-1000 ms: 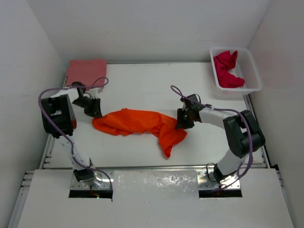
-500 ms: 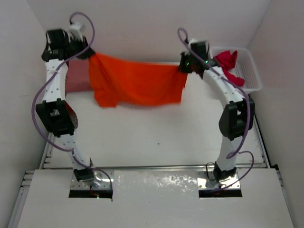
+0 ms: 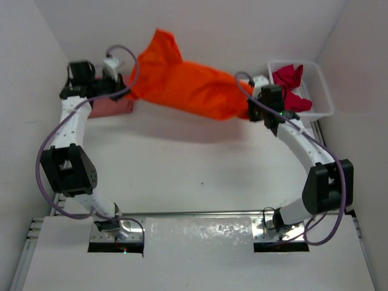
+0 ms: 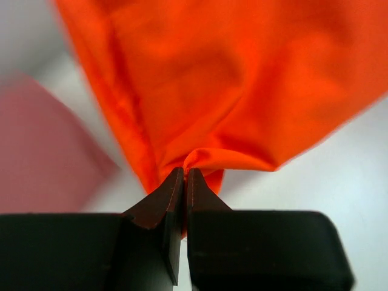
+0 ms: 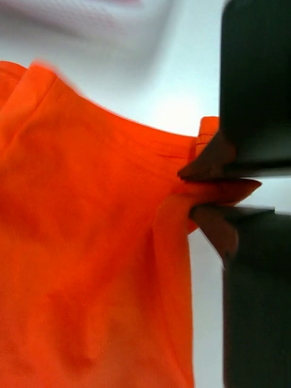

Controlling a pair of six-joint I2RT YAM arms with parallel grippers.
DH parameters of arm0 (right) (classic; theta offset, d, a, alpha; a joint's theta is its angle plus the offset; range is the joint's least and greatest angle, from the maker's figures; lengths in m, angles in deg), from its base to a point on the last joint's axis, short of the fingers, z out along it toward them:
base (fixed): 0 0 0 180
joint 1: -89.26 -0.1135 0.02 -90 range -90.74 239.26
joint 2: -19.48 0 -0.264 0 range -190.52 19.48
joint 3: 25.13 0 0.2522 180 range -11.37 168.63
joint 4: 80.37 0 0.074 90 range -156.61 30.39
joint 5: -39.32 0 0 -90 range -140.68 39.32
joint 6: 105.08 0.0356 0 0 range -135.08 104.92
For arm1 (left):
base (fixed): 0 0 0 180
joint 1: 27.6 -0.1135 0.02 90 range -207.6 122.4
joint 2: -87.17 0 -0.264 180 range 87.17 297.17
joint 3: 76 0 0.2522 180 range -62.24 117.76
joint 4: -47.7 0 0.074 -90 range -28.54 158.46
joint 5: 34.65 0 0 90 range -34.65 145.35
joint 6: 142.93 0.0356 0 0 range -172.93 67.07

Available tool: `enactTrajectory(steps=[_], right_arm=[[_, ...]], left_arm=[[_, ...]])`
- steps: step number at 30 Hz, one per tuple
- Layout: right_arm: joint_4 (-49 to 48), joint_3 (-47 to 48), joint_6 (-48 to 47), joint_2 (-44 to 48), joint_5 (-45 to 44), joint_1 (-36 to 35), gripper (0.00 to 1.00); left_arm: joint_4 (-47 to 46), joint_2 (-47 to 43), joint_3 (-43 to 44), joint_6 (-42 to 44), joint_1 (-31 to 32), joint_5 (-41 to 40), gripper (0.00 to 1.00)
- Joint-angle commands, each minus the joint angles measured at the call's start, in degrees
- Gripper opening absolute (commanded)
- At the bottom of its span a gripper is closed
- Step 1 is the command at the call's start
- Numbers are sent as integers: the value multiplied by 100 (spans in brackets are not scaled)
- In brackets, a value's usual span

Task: Fold and stack the t-shirts
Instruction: Flatten out the tshirt

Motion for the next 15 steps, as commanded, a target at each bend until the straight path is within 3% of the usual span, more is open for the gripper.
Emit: enactTrajectory(steps=[1,2,4,6,7,9,10,11,13,15], right_arm=[[-287,-1346,-38,402,56,-13,23],[-323,-1645,110,473,151,-22,24],[-419,-2340,330,579,231,-13,32],[-167,-2587,603,571,293,-5,45],[-26,-2536,665,553,284,-5,50],[378,-2431,770,588,144,-13,54],[519,-2387,858,640,-65,-13,55],[660,-2334,1137,789,-207,-13,55],[1161,-2246,1716,948,-584,-22,54],[1355,-2403,2052,1185,-726,-48,53]], left_arm=[[1544,-707,-1445,2536,596,-129,0],[1650,-891,-2503,2730,937,-339,0],[1843,-1349,-3397,3171,1448,-412,2],[2527,-1595,-4138,3652,2166,-324,18],[3043,-1814,-4244,3742,2623,-298,43],[3599,-2122,-4132,4083,2917,-332,62],[3820,-2210,-4027,4199,2988,-376,82],[4013,-2281,-3869,4235,3006,-620,88],[3692,-2369,-3263,3519,2962,-1225,89],[2263,-2204,-2955,2048,2507,-1509,89]])
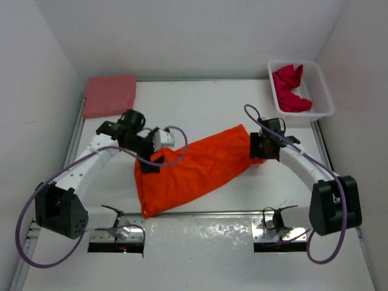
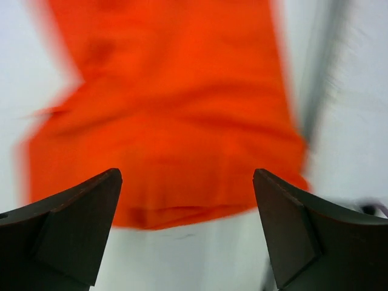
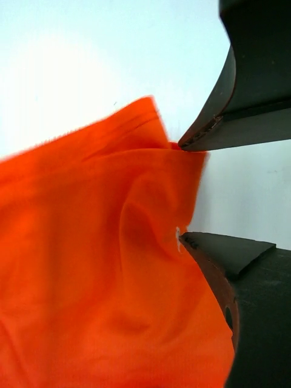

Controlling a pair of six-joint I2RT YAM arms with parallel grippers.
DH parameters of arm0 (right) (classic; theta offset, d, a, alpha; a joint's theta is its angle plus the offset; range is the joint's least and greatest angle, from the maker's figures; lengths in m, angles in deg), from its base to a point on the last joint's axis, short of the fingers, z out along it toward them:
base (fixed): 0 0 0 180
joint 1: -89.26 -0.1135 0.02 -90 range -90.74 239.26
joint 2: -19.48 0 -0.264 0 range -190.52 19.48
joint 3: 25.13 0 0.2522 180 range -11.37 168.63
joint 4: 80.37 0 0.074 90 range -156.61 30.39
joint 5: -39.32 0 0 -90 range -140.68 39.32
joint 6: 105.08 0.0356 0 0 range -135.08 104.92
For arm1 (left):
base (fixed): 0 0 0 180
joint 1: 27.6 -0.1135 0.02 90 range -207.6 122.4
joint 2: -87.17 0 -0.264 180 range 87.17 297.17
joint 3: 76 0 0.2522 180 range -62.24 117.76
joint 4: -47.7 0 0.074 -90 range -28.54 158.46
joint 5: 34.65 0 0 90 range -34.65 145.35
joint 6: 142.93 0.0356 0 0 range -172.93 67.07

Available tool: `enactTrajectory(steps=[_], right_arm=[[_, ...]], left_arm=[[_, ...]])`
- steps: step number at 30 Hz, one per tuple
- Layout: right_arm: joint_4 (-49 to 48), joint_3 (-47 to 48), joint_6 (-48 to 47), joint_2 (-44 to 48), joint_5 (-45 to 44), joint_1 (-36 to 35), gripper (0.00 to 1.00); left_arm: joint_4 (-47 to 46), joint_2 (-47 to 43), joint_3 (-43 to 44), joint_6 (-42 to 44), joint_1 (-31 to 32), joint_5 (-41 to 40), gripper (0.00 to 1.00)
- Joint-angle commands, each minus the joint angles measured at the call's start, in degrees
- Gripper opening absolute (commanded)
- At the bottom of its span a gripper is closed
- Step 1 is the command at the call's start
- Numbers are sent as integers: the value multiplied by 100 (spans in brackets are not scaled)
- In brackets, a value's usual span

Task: Fold and stack the t-shirts
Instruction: Flatten out the tshirt

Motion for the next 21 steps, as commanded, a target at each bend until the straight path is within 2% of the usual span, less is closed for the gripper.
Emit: enactTrajectory(steps=[1,2,5,9,11,13,17,18,19,20,21], right_arm=[[440,23,1165,403,-506,-38,53],[388,-170,1255,421,-489,-38,53],[544,-111,1476,-8,-524,-38,54],[572,372,1309,-1183,-304,-38,56],[598,844,1291,-1642,-182,-125,56],[668,1250,1169,-2360,-111,-292,56],[1116,2998,966,-3663,29,-749,56],[1151,3384,931,-3953,274,-784,56],[1256,4345,931,-4634,320,-837,56],[1562,4903,905,-5024,529,-881,56],[1782,5604,870,-5446,792,-925,56]], left_arm=[[-1596,203,638,-1547,-643,-701,88],[-2175,466,751,-2160,-933,-903,86],[-2268,2246,1463,-2525,-1076,-2001,85],[-3049,2990,1403,-2527,-1314,-2836,89],[-3208,3183,1210,-2369,-1314,-2961,89],[-3410,3228,861,-2307,-1331,-3328,89],[-3542,2861,78,-2035,-1445,-3559,88],[-3552,2668,-142,-1921,-1446,-3411,88],[-3482,2457,-388,-1659,-1446,-3218,88],[-3377,2011,-808,-1508,-1437,-2955,88],[-3202,1772,-977,-1316,-1411,-2335,88]])
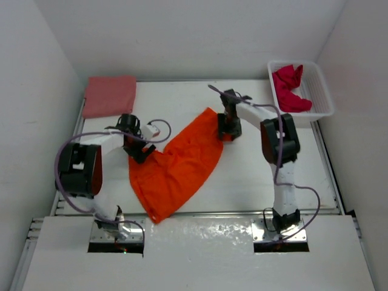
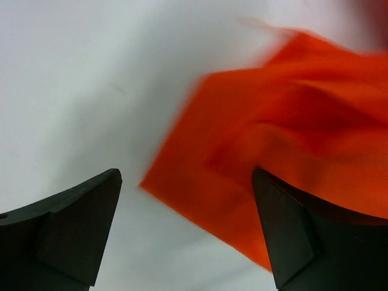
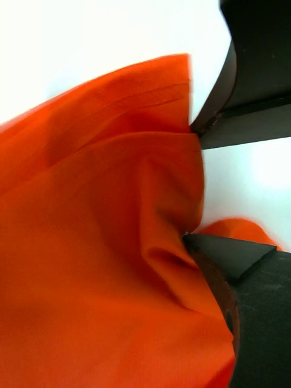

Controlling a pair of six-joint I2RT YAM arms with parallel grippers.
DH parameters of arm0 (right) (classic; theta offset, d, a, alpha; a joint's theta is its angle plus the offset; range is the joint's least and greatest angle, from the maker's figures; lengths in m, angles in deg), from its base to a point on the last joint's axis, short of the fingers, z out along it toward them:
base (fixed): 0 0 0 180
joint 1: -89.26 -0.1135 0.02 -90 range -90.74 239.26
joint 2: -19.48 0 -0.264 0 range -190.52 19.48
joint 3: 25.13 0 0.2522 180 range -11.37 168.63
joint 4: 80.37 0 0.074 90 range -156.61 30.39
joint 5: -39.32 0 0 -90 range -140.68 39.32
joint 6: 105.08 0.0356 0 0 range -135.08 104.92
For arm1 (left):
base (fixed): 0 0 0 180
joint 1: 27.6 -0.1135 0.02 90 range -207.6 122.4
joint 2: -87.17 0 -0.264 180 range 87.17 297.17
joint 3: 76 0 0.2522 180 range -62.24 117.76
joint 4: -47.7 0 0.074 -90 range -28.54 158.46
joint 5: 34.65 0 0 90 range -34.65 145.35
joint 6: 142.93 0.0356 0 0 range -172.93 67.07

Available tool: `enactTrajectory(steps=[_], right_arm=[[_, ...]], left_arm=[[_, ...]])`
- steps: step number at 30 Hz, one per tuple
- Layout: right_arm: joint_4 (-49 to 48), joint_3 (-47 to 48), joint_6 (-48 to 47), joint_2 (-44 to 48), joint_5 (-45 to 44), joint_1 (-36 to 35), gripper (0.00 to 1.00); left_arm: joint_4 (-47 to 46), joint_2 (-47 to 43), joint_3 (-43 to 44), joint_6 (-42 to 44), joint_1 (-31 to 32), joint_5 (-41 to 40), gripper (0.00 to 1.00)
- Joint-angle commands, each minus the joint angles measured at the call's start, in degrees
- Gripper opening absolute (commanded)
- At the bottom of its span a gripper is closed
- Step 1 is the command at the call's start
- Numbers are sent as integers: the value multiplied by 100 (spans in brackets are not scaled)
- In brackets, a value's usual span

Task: Fold and stack the t-shirts
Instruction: Flatten out the tshirt

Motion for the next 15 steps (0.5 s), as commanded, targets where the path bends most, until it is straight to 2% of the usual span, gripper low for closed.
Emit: enactTrajectory(steps=[1,2,3,4,5,6,7,8,9,10,12,13,14,15], right_arm=[[415,2889,-129,-1948,853,-236,56],[714,3715,-182,-2410,1063,-298,56],[725,4541,-191,-2806,1257,-369,59],[612,5611,-156,-3106,1415,-430,65],[-67,5717,-121,-3222,1460,-535,68],[-535,5500,27,-3023,1470,-545,70],[-1567,4524,150,-2682,1174,-502,74],[-2064,4018,282,-1895,953,-440,77],[-2400,3578,292,-1539,777,-353,80],[-2586,3191,257,-1266,619,-143,83],[-2308,3178,30,-703,275,60,84],[-1924,3169,-93,-544,144,192,84],[-1702,3108,-425,-212,-31,202,84],[-1517,3003,-602,-35,-59,193,84]], left_arm=[[1016,-1044,-808,1104,-12,1016,88],[1352,-1266,-992,1422,32,1429,88],[1694,-1529,-1046,1747,111,2033,89],[2168,-1741,-1064,1959,286,2222,89],[2277,-2195,-977,2118,418,2345,91],[2461,-2382,-846,2093,585,2582,91],[2637,-2489,-627,2041,630,2741,92],[2908,-2446,-68,1953,630,3082,95],[2980,-2394,208,1813,622,3233,100],[2972,-2315,437,1498,604,3348,100],[2484,-2227,884,1058,508,3489,100],[2123,-2043,965,290,455,3394,100],[1737,-1894,1027,-127,411,3184,100],[1081,-1675,1097,-470,367,2573,100]])
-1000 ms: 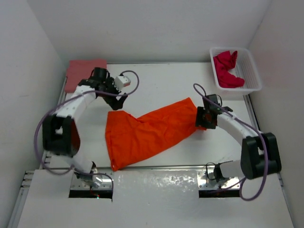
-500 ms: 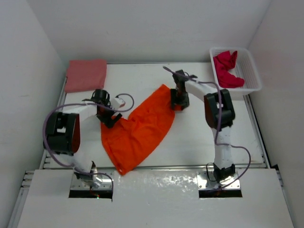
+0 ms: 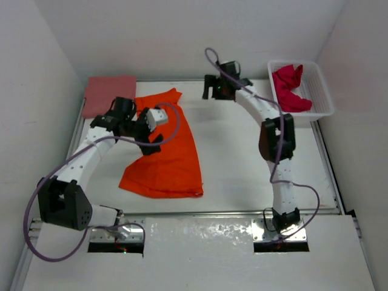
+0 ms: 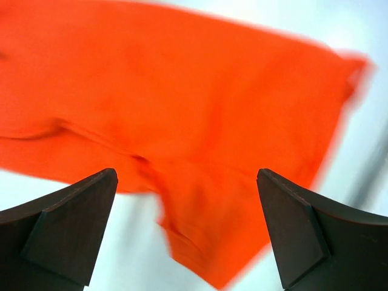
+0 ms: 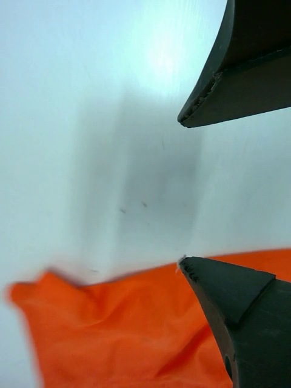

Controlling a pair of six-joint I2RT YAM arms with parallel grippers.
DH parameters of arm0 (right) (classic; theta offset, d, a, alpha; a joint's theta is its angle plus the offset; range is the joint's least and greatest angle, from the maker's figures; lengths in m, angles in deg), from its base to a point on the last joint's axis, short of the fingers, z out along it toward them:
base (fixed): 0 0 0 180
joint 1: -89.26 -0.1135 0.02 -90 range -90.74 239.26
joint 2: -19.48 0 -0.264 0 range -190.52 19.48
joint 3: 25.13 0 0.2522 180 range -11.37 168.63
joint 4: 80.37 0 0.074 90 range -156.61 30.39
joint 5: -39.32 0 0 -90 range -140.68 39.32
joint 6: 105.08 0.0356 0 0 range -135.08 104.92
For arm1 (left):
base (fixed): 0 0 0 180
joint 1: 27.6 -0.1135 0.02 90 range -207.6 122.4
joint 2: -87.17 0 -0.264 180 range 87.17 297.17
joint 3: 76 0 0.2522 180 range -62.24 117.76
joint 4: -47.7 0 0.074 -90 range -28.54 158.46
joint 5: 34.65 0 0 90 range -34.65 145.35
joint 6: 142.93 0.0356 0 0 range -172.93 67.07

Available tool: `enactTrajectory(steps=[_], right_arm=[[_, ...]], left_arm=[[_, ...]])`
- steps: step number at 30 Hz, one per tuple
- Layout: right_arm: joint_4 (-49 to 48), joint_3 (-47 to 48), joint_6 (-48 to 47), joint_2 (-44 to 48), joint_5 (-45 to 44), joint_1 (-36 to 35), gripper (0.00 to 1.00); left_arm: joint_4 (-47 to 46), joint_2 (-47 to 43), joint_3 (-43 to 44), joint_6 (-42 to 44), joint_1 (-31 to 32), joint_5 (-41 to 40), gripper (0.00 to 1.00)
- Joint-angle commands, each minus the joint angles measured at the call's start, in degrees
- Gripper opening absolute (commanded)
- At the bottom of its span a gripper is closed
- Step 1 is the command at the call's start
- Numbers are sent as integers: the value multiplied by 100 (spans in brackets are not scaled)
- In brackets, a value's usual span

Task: Fold and stack the t-shirts
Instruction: Flatten out the tshirt

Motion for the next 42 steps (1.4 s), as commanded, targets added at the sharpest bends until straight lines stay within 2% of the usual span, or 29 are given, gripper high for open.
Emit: enactTrajectory(steps=[1,3,4,5,6,7,9,10,12,14,17,20,21,25,26,28,30,32,33,34,35,37,39,40,41,42], right_arm=[[260,-482,-680,1332,-497,253,84],[412,-1238,-1198,2041,-374,24,80],[334,-2173,-1392,2307,-417,-342,77],[177,-2652,-1715,2597,-470,-581,73],[-60,-3658,-1788,3148,-496,-809,70],[-610,-4138,-1833,3388,-392,-1282,65],[-1106,-5112,-1685,3863,-155,-1863,54],[-1395,-5336,-1597,3952,-119,-2014,55],[-1451,-5706,-1394,4015,-337,-2479,71],[-1276,-5803,-1106,3849,-593,-2648,77],[-1187,-5970,-797,3410,-470,-2763,80],[-942,-5945,-735,2840,-646,-2833,76],[-845,-5892,-691,2715,-602,-2833,72],[-1380,-6234,-463,2635,-75,-2798,7],[-1415,-6330,-401,2722,-83,-2728,0],[-1433,-6471,-252,2863,-75,-2299,0],[-1459,-6831,-216,3258,13,-1395,0],[-1390,-6938,-723,3495,66,-727,0],[-1050,-6807,-1065,3531,92,-141,0],[-751,-6553,-1817,3444,14,74,0],[-452,-5933,-2190,3322,-108,276,0],[60,-5271,-2797,2771,-233,734,2],[288,-4278,-2660,2330,328,1147,27],[411,-3883,-2433,1814,382,1183,37],[604,-3052,-2413,1539,417,1192,42],[997,-2687,-2378,1319,435,1183,49]], left_arm=[[-1340,1046,502,-1523,-167,-560,100],[-1543,1804,1038,-1675,-202,-1392,98],[-1631,2530,1659,-1963,-219,-1650,97],[-1667,2859,1996,-2053,-246,-1809,97],[-1763,3184,2312,-2141,-298,-1967,97],[-1799,3745,2620,-2316,-299,-2073,97],[-1834,4475,3482,-2492,-334,-2354,97],[-1878,4697,3719,-2545,-351,-2486,97],[-1817,5093,4291,-2572,-404,-2943,97],[-1729,5454,4582,-2581,-474,-3163,97],[-1808,5491,4383,-2607,-492,-3016,97],[-1948,5377,4127,-2660,-492,-2936,97],[-1975,5324,3961,-2643,-492,-2927,97],[-2037,5131,3608,-2581,-501,-3006,97],[-2045,5069,3512,-2572,-527,-2954,97],[-2054,4762,3144,-2546,-571,-2849,97],[-1976,4359,2871,-2424,-589,-2708,97],[-1731,4051,2466,-2327,-589,-2507,97],[-1598,3762,2378,-2274,-589,-2410,97],[-1441,3611,2299,-2256,-589,-2287,97],[-1143,3488,2176,-2238,-589,-2007,97],[-895,3101,2088,-2212,-571,-1698,97],[-762,2767,2034,-2325,-562,-1311,99],[-840,2670,2052,-2404,-562,-1240,100],[-902,2573,2122,-2588,-562,-1240,100],[-929,2564,2174,-2651,-571,-1266,100]])
